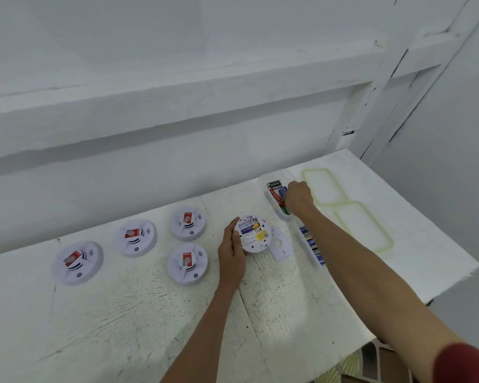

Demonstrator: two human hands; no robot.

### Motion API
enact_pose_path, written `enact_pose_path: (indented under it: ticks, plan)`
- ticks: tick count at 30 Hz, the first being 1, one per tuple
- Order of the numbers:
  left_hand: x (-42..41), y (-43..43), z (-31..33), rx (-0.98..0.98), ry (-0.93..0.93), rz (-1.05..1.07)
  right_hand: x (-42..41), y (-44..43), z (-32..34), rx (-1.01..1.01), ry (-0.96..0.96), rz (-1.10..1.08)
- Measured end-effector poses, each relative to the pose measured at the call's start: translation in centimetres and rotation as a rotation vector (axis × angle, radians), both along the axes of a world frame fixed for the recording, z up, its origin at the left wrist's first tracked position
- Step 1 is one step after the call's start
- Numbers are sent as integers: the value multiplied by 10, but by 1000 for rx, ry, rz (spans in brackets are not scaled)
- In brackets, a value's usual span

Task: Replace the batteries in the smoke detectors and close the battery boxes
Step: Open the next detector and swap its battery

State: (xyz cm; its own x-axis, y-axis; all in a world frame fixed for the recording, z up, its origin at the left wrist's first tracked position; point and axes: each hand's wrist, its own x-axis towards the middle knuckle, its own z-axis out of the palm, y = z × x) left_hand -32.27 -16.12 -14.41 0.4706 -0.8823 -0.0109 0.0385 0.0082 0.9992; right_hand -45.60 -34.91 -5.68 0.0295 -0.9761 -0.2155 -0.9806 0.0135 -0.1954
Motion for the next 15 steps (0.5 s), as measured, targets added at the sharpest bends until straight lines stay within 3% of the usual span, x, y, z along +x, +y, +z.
enact_pose_path:
  ticks: [8,15]
  plan:
    - [1,-2,-2,8,-7,-7,8,2,-1,-32,-86,-90]
    - [1,-2,-4,7,10,-11,8,3,-4,-224,-341,-69]
